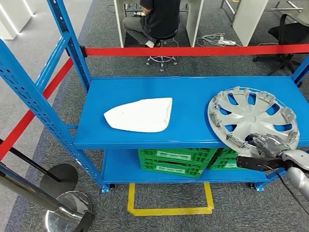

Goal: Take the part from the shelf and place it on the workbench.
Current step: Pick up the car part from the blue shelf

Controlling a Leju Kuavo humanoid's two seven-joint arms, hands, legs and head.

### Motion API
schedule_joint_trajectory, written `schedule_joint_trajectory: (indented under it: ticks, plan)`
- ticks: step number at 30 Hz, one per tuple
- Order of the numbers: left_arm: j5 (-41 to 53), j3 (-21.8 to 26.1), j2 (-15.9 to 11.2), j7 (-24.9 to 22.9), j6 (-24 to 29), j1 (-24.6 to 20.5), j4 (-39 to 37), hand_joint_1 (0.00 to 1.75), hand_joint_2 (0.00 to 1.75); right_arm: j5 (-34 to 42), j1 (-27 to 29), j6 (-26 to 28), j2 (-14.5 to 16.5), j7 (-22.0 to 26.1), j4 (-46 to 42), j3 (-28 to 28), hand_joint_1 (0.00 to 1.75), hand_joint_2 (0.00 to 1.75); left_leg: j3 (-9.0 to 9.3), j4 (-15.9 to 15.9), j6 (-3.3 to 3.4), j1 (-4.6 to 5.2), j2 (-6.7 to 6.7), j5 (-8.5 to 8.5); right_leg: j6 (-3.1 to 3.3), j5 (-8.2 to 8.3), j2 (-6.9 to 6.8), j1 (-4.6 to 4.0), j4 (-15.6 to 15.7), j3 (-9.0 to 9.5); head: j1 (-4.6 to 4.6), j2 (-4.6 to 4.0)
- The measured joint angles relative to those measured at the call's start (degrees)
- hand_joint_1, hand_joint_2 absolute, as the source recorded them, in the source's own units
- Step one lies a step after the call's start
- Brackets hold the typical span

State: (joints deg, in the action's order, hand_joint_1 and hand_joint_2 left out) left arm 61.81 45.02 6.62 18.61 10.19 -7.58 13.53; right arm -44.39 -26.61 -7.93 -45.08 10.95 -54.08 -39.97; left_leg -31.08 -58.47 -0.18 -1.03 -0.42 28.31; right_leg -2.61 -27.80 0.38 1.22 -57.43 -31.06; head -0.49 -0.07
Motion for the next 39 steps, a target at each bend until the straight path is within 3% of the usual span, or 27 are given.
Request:
schedule_joint_trajectory:
  ticks: [10, 14, 18, 23, 30, 39]
  plan:
    - [-0.12, 0.01, 0.00, 0.25, 0.02, 0.33, 0.00, 0.00, 0.00, -2.24, 3.90, 4.31, 0.63, -1.64, -4.16, 3.37, 1.75, 1.75, -0.25, 0.00, 0.00, 0.00, -0.04, 0.00, 0.00, 0.00, -0.10, 0.00, -0.02, -0.20, 0.01, 0.00]
    - [-0.41, 0.04, -0.01, 0.32, 0.20, 0.65, 0.00, 0.00, 0.00, -4.04, 8.27, 9.00, 1.37, -2.56, -9.70, 7.54, 1.75, 1.75, -0.50, 0.00, 0.00, 0.00, -0.14, -0.01, 0.00, -0.01, -0.20, 0.00, -0.05, -0.39, 0.00, 0.00]
    - [-0.50, 0.13, 0.00, 0.45, 0.44, 1.06, 0.00, 0.00, 0.00, -4.85, 14.06, 13.64, 4.66, -1.56, -18.97, 15.69, 1.75, 1.75, -0.59, 0.01, -0.01, -0.03, -0.14, -0.01, 0.01, -0.05, -0.22, -0.02, -0.06, -0.55, -0.02, 0.00]
    - [-0.50, 0.18, 0.00, 0.49, 0.50, 1.30, 0.00, 0.00, 0.00, -5.23, 18.19, 14.29, 7.58, -1.11, -26.34, 21.96, 1.75, 1.75, -0.72, 0.02, -0.01, -0.03, -0.14, 0.00, 0.02, -0.07, -0.21, -0.02, -0.06, -0.68, -0.01, 0.00]
    - [-0.50, 0.20, -0.01, 0.50, 0.57, 1.33, 0.00, 0.00, 0.00, -5.35, 20.49, 15.32, 9.61, 0.29, -30.11, 25.57, 1.75, 1.75, -0.74, 0.01, -0.01, 0.01, -0.13, -0.01, 0.01, -0.05, -0.22, 0.01, -0.05, -0.69, 0.01, 0.00]
    - [-0.07, 0.22, 0.19, 0.56, 0.74, 1.56, 0.00, 0.00, 0.00, -7.60, 25.76, 19.39, 14.70, 1.16, -38.55, 27.87, 1.75, 1.75, -0.78, 0.02, -0.01, -0.02, -0.13, 0.00, 0.02, -0.08, -0.20, -0.01, -0.07, -0.79, 0.00, 0.00]
